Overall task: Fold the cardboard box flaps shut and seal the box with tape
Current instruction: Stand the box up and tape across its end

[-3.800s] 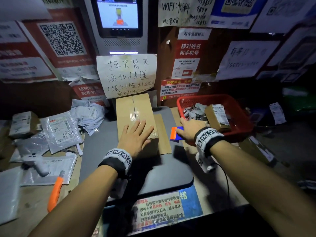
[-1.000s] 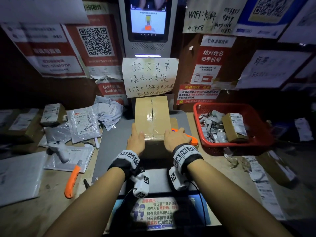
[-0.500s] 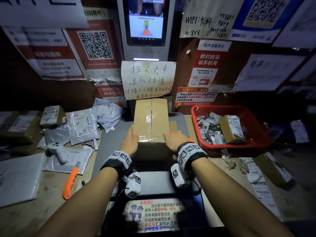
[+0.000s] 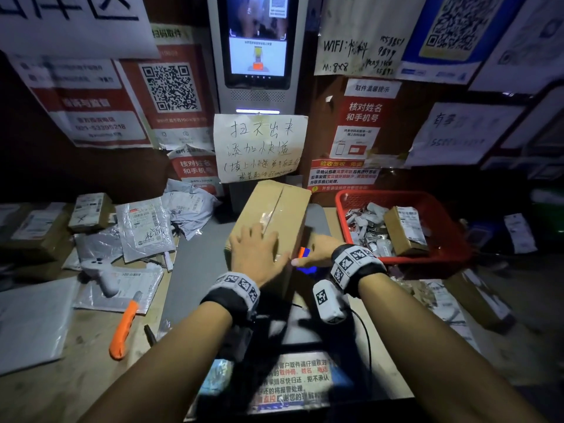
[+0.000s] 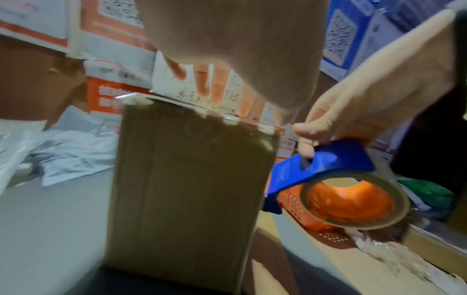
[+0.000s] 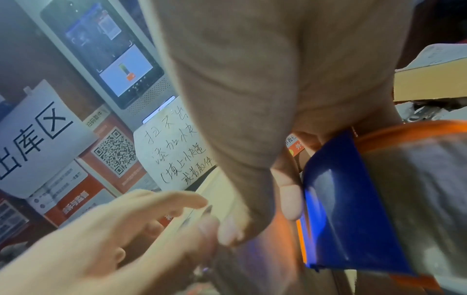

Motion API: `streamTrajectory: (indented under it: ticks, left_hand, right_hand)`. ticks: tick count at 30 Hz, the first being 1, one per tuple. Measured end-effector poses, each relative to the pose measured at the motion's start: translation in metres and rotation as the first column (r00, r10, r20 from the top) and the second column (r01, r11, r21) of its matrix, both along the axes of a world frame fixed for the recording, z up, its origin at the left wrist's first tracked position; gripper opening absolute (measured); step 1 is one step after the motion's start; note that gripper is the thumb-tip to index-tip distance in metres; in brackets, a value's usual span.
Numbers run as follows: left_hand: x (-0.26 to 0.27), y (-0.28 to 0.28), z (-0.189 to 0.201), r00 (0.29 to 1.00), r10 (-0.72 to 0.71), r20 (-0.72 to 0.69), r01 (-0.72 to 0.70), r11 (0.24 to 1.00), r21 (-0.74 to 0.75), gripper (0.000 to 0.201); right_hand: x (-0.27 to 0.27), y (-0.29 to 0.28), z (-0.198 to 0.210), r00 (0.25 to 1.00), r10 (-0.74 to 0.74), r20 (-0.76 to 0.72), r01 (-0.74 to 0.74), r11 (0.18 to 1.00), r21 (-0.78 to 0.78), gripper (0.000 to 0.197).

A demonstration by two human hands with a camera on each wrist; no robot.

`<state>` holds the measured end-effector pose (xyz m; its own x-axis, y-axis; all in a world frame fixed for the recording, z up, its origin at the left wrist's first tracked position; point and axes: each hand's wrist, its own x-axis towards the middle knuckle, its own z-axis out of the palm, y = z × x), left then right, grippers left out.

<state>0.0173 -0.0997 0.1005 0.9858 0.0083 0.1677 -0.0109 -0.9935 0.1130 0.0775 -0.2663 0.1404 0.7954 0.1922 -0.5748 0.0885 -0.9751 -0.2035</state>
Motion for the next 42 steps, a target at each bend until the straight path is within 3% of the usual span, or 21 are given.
streamTrajectory:
  ticks: [5,10,15,18,20,24,28,32,37,42]
  left_hand:
    - [0.002,-0.019,-0.003,0.993,0.004,-0.117,0.005,0.997,0.078,0.061]
    - [0.001,-0.012,-0.004,0.992,-0.048,-0.116,0.061,0.993,0.106,0.052]
    - [-0.004,0.039,-0.002,0.948,-0.27,-0.169,0.29,0.951,0.108,0.051]
    - [-0.004,0.074,0.005,0.891,-0.401,-0.215,0.418,0.908,0.039,0.052]
    - [-0.001,0.09,0.006,0.854,-0.482,-0.196,0.496,0.868,0.029,0.06]
    - [0.006,0.115,-0.002,0.832,-0.54,-0.132,0.545,0.838,0.007,0.072]
    - [0.004,0.117,0.01,0.93,-0.32,-0.179,0.349,0.923,0.163,0.052]
    - [0.0,0.08,0.01,0.988,-0.083,-0.133,0.105,0.981,0.165,0.026]
    - [0.003,0.037,-0.007,0.991,0.102,-0.092,-0.093,0.991,0.092,0.063]
    - [0.013,0.042,-0.02,0.986,0.11,-0.124,-0.099,0.991,0.093,0.066]
  right_hand:
    - [0.004,-0.011,0.0,0.997,0.015,0.069,-0.009,0.996,-0.088,0.025]
    - [0.006,-0.015,-0.012,0.994,-0.011,0.112,0.024,0.993,-0.115,0.011]
    - [0.009,-0.021,-0.019,0.978,-0.096,0.187,0.116,0.988,-0.102,0.029]
    - [0.01,-0.021,-0.019,0.934,-0.234,0.27,0.249,0.968,-0.021,0.009]
    - [0.01,-0.019,-0.019,0.91,-0.255,0.326,0.273,0.962,-0.008,0.02]
    - [0.006,-0.019,-0.013,0.892,-0.234,0.387,0.267,0.963,-0.032,0.014]
    - [0.007,-0.019,-0.012,0.875,-0.234,0.424,0.279,0.959,-0.045,0.028]
    - [0.009,-0.014,-0.012,0.869,-0.208,0.45,0.258,0.965,-0.053,0.029]
    - [0.01,-0.009,-0.012,0.867,-0.153,0.475,0.201,0.978,-0.05,0.027]
    - [0.012,-0.011,-0.017,0.849,-0.131,0.512,0.195,0.978,-0.073,0.029]
